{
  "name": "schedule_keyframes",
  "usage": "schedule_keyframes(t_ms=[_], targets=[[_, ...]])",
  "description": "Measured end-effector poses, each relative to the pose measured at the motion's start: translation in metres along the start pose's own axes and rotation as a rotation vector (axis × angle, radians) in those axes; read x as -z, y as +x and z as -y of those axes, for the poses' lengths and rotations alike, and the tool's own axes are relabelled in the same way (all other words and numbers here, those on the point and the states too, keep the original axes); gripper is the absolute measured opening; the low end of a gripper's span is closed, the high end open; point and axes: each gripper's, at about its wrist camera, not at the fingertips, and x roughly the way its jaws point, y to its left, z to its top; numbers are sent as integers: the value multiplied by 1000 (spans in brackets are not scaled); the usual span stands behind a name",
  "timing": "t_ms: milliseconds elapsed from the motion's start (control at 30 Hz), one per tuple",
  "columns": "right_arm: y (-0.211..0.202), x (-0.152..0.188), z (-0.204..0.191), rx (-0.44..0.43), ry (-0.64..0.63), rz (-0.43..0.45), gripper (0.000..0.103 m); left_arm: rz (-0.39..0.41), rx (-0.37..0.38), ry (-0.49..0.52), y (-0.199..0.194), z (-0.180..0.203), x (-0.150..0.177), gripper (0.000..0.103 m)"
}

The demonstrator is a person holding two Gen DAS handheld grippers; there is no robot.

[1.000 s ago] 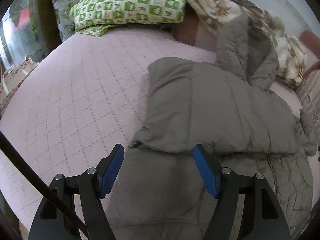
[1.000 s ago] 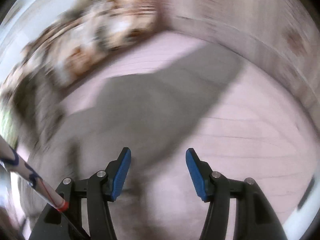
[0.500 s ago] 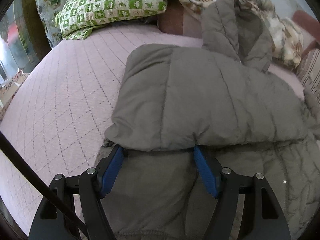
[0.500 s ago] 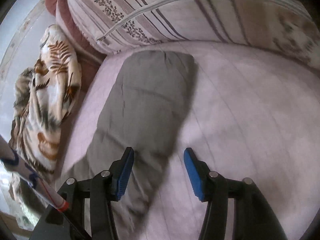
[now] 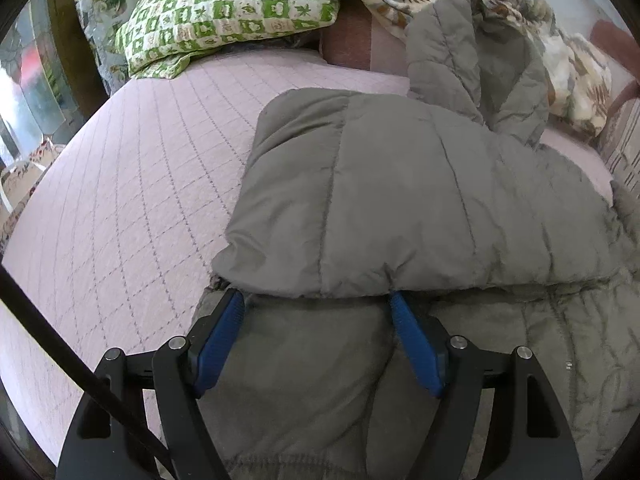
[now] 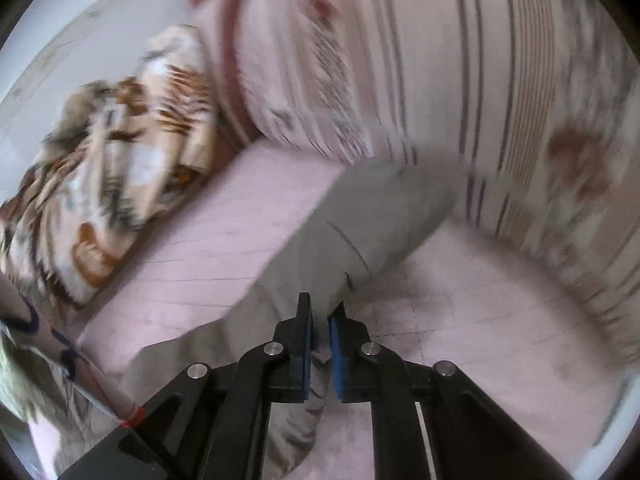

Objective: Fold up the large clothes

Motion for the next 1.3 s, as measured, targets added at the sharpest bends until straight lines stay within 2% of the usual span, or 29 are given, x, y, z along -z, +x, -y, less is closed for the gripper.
schedule_keyframes(t_ms=[100, 200, 333, 467, 600, 700, 800, 900, 967, 1067, 1200, 1300], targets=[[-48, 0, -35, -15, -97, 66, 9, 18, 26, -41, -14, -10, -2, 75], [-88, 10, -78, -72, -191, 104, 9, 66, 35, -72, -33, -23, -3, 75], [-127, 44, -143, -178, -321, 111, 9, 109, 41, -114, -51, -44, -8, 75], [-141, 99, -214, -311, -439, 47, 9, 127, 59, -184, -60, -70, -16, 75], [-130, 175, -281, -434, -558, -79, 9, 147, 38, -234, -66, -92, -21, 75], [-106, 228, -317, -459, -622, -170, 9, 150, 32, -271, -66, -108, -23, 75], [-75, 277, -343, -437, -672, -256, 9, 155, 22, -299, -67, -122, -25, 75], [-56, 307, -353, -376, -715, -286, 21, 151, 25, -327, -66, -134, -27, 75], [-59, 319, -355, -368, -764, -296, 47, 144, 37, -346, -64, -139, -27, 75], [-81, 323, -351, -379, -833, -244, 69, 126, 63, -370, -60, -143, -26, 75], [-118, 316, -344, -397, -900, -151, 70, 101, 103, -365, -55, -135, -26, 75], [-122, 313, -355, -420, -909, -141, 70, 98, 101, -368, -54, -131, -27, 75]])
